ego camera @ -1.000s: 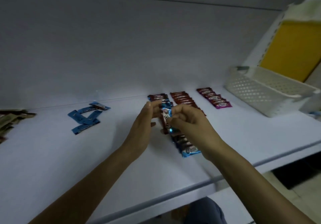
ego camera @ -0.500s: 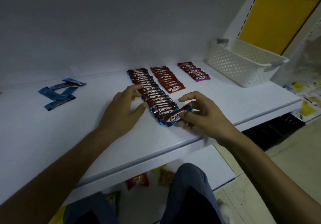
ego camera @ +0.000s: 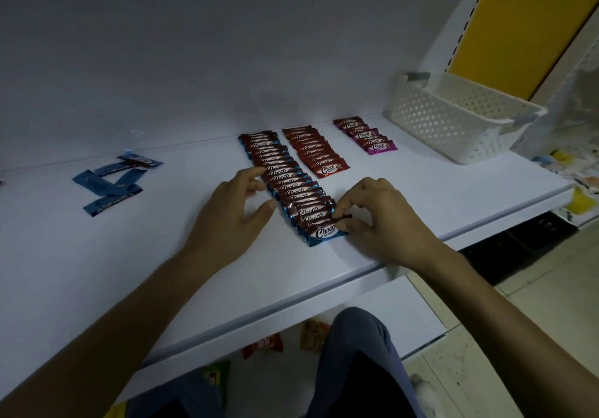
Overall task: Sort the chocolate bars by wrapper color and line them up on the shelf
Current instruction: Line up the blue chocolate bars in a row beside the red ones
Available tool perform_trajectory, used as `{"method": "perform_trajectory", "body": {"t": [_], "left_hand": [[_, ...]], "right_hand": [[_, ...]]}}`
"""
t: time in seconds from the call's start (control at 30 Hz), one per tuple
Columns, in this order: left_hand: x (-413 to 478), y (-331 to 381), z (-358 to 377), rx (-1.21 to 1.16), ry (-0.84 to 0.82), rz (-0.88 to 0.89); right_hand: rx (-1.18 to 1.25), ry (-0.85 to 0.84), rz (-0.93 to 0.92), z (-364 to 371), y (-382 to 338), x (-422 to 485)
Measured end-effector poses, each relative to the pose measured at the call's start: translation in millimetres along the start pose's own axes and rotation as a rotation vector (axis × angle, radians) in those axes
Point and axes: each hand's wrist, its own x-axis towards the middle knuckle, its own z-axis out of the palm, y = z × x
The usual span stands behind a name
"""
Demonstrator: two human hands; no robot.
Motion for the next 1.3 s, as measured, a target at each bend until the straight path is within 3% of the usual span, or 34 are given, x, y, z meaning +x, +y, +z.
{"method": "perform_trajectory", "body": {"t": [0.17,0.3,0.43,0.57,0.67,0.8,1.07,1.3], "left_hand": [[-1,4,-3,0.005,0.001,0.012],[-2,6,-7,-0.043,0.042,-0.011],[2,-6,-33,0.058,0.014,-0.026],[-14,-40,-94,0.216,0.105,-0.117],[-37,-75,-128,0.405,0.163,-0.234],[-45,-101,-137,0.46,0.139,-0.419],[-39,-117,-134,0.366,0.166,-0.353],[-31,-121,-136,0.463,0.03,-0.312]], "right_hand": [[-0.011,0.028,0.03,-1,-1,2],[0.163,0.174,0.079,3,-19,4],[0.367,0.258,-0.05,23,-68,29],[0.586,0.104,-0.076,66,-125,86],[0.506,-0.069,-0.052,102,-156,124],[0.346,-0.11,-0.083,139,-180,167],[0.182,-0.154,-0.225,170,-214,207],[0.346,-0.16,-0.409,158,-209,179]]}}
